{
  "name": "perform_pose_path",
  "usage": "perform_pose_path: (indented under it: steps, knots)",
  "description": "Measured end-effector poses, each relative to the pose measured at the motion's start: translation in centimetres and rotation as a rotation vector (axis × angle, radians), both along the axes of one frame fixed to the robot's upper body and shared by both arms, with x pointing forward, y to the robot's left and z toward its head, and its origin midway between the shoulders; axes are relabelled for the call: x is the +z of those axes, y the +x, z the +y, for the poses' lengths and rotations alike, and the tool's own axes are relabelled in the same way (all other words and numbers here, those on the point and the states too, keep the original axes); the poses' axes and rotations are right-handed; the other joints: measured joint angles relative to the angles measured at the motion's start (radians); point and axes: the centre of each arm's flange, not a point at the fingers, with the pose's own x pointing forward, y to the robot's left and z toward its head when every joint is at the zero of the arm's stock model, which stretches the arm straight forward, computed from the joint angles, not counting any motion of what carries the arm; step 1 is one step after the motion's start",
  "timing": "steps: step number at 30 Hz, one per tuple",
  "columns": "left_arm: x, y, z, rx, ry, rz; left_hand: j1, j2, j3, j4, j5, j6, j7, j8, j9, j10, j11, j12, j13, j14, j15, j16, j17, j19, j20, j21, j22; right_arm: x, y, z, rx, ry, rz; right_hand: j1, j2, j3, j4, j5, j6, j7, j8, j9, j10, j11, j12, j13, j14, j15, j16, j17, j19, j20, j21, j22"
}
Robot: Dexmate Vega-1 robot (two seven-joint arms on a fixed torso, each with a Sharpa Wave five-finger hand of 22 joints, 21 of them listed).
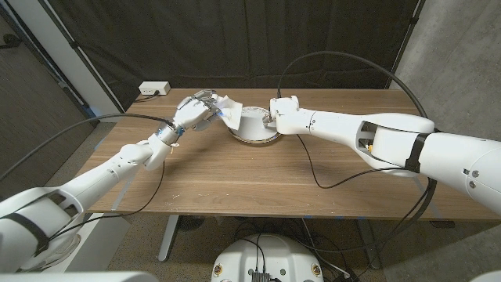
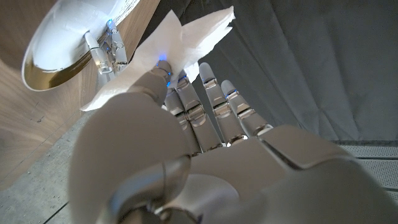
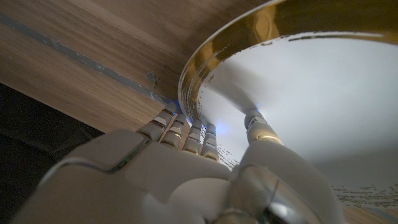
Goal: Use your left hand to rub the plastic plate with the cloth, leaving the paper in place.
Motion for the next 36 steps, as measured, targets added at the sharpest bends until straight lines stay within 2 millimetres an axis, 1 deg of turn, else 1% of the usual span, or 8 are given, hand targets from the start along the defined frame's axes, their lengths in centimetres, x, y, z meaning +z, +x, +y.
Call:
perform_pose_path:
  steps: [7,10,11,12,17,18,25,36]
  knots:
    - [0.7,2.3,-1.6,0.012,-0.007,0.031,0.017,-0.002,-0.004,0.004,0.0,0.0,0.0,-0.002,0.0,0.0,0.0,-0.003,0.007,0.0,0.0,-0.013,-0.003,0.005,0.002,0.0,0.0,0.0,0.2,0.1,0.006,-0.004,0.005,0.0,0.0,-0.005,-0.006,0.0,-0.002,0.002,0.0,0.0,0.0,0.0,0.0,0.0,0.0,0.0,0.0,0.0,0.0,0.0,0.0,0.0]
    - [0.8,2.3,-1.5,0.013,-0.014,0.029,0.017,-0.001,-0.007,0.007,0.0,0.0,0.0,-0.003,0.0,-0.005,-0.003,-0.003,0.012,0.0,0.0,-0.017,-0.003,0.005,0.002,0.0,0.0,0.0,0.2,0.0,0.003,-0.001,0.006,0.0,0.0,-0.005,-0.006,0.0,-0.002,0.002,0.0,0.0,-0.001,0.001,0.0,0.0,0.0,0.0,0.0,0.0,0.0,0.0,0.0,0.0]
    - [1.1,3.5,-2.8,0.021,-0.001,0.048,0.017,-0.001,-0.01,0.01,0.001,-0.002,0.002,-0.003,0.0,-0.012,-0.004,-0.003,0.016,-0.001,0.0,-0.024,-0.003,0.002,0.001,0.0,0.0,0.0,0.2,0.1,0.01,-0.003,0.009,0.0,0.0,-0.005,-0.006,0.0,-0.002,0.002,0.0,0.0,-0.002,0.002,0.0,0.0,0.0,0.0,0.0,0.0,0.0,0.0,0.0,0.0]
    - [1.2,3.8,-3.2,0.024,-0.001,0.05,0.017,-0.001,-0.01,0.01,0.004,-0.004,0.004,-0.003,0.001,-0.017,-0.003,-0.003,0.018,-0.003,0.002,-0.025,-0.003,-0.003,0.002,0.0,0.0,0.0,0.2,0.1,0.01,-0.002,0.01,0.0,0.0,-0.005,-0.006,0.0,-0.003,0.003,0.0,0.0,-0.002,0.002,0.0,-0.001,0.0,0.0,0.0,0.0,0.0,0.0,0.0,0.0]
    - [1.8,3.8,-2.7,0.028,-0.054,0.046,0.021,0.003,-0.01,0.01,0.008,-0.004,0.004,-0.006,0.001,-0.023,-0.004,-0.003,0.021,-0.008,-0.001,-0.029,-0.003,-0.003,0.002,0.004,0.0,-0.1,0.3,0.1,0.01,0.0,0.011,0.004,-0.004,-0.005,-0.005,0.0,-0.004,0.004,-0.001,0.0,-0.002,0.002,-0.004,-0.001,0.0,0.0,0.0,0.0,0.0,0.0,0.0,0.0]
    - [2.0,5.5,-5.1,0.042,-0.009,0.087,0.021,0.003,-0.013,0.013,0.008,-0.004,0.004,-0.006,0.001,-0.025,-0.005,-0.003,0.023,-0.011,0.0,-0.029,-0.003,-0.005,0.004,0.004,0.0,-0.1,0.2,0.1,0.013,-0.002,0.015,0.005,-0.005,-0.005,-0.006,0.0,-0.004,0.004,-0.001,0.0,-0.002,0.002,-0.004,0.0,0.0,0.0,0.0,0.0,0.0,0.0,0.0,0.0]
    - [3.4,7.2,-6.9,0.081,-0.017,0.179,0.019,0.007,-0.015,0.016,0.015,-0.007,0.007,-0.011,0.008,-0.039,-0.006,-0.003,0.033,-0.025,0.005,-0.044,-0.003,-0.012,0.011,0.004,0.0,-0.2,0.1,0.1,0.016,-0.001,0.02,0.005,-0.005,-0.005,-0.005,0.0,-0.005,0.005,-0.001,-0.001,-0.007,0.004,-0.007,0.0,0.0,0.0,0.0,-0.001,0.0,0.0,0.0,0.0]
    - [5.6,8.5,-9.2,0.153,0.014,0.344,0.023,0.022,-0.019,0.026,0.028,-0.021,0.021,-0.003,0.023,-0.046,-0.002,-0.003,0.046,-0.033,0.01,-0.054,0.001,-0.026,0.025,0.004,0.0,-0.4,0.0,0.0,0.015,0.002,0.028,0.011,-0.011,-0.01,-0.01,0.0,-0.008,0.008,0.0,-0.003,-0.015,0.006,-0.003,-0.001,-0.005,0.005,-0.002,-0.003,0.0,0.0,0.0,0.0]
